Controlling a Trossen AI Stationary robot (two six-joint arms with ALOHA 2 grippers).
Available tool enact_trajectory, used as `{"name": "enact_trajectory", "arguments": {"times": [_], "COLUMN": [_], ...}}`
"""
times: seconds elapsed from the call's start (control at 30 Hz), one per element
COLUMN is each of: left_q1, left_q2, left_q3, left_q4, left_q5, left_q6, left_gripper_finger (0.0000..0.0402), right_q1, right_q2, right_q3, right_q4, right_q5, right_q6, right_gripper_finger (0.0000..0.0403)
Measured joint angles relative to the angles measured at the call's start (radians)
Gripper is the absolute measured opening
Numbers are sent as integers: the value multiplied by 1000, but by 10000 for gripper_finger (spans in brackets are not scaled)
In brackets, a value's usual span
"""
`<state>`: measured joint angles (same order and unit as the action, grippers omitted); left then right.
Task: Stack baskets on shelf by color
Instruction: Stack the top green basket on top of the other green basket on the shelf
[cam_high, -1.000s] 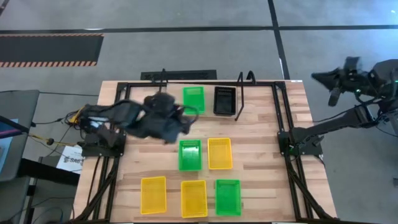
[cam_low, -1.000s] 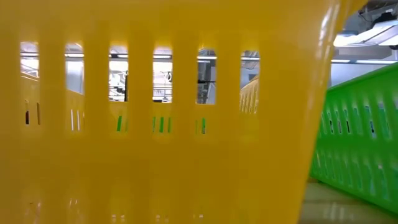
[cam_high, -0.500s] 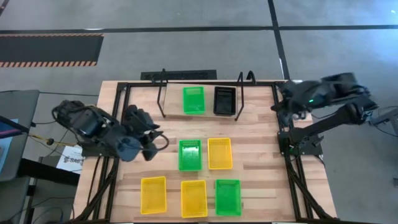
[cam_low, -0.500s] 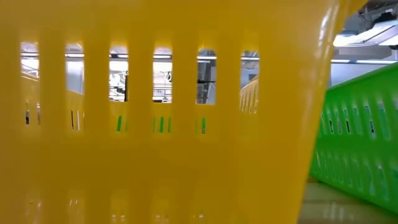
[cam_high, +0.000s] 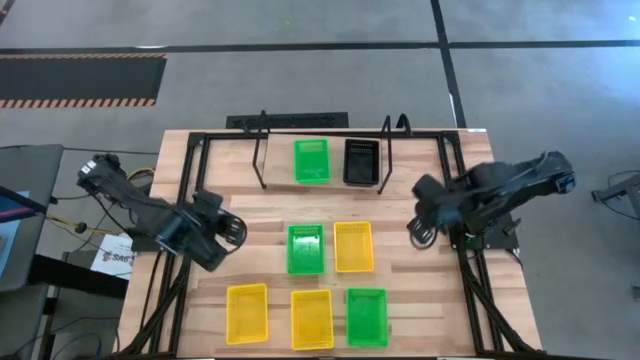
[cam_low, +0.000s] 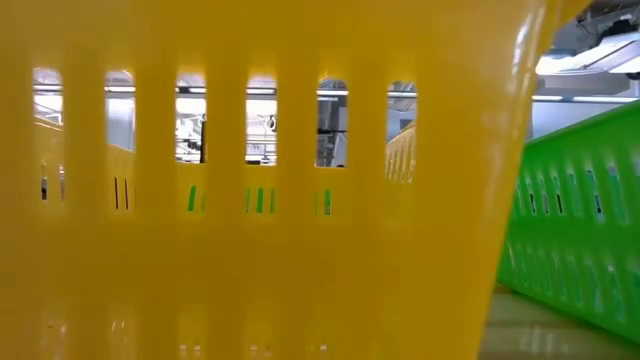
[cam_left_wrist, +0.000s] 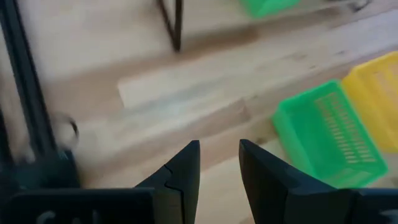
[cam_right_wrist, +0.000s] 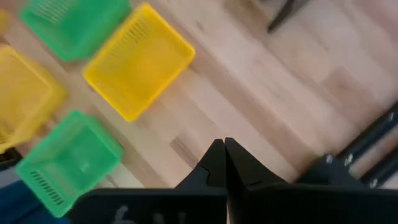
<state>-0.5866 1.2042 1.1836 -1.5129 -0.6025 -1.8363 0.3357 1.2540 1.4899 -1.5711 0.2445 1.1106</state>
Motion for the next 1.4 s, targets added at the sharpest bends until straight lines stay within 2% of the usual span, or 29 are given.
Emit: {"name": "enact_trajectory", "arguments": {"times": [0.13, 0.23, 0.33, 0.53, 0.77, 1.0, 1.17, 1.3, 1.4], "left_q1": [0, 9, 27, 87, 143, 150, 150, 154, 166], "left_q2": [14, 28, 48, 108, 141, 141, 141, 176, 234], "left_q3": [-136, -200, -234, -258, -258, -258, -258, -258, -258], "left_q4": [210, 399, 512, 543, 673, 781, 791, 804, 863], "left_q5": [26, 8, -12, -1, 121, 83, 100, 114, 162], "left_q6": [-83, -69, -32, 81, 106, 205, 170, 102, 88], "left_gripper_finger": [98, 98, 98, 98, 98, 98, 98, 98, 98], "right_q1": [64, 102, 127, 144, 165, 173, 173, 169, 150], "right_q2": [41, 83, 117, 146, 127, 117, 124, 121, 116], "right_q3": [-80, -130, -160, -200, -204, -204, -204, -204, -203], "right_q4": [-2, 3, 0, 11, 27, 51, 66, 71, 79], "right_q5": [4, 0, -3, -4, 16, 70, 81, 165, 199], "right_q6": [106, 150, 173, 173, 189, 202, 201, 230, 232], "right_gripper_finger": [8, 8, 9, 9, 9, 9, 9, 9, 9]}}
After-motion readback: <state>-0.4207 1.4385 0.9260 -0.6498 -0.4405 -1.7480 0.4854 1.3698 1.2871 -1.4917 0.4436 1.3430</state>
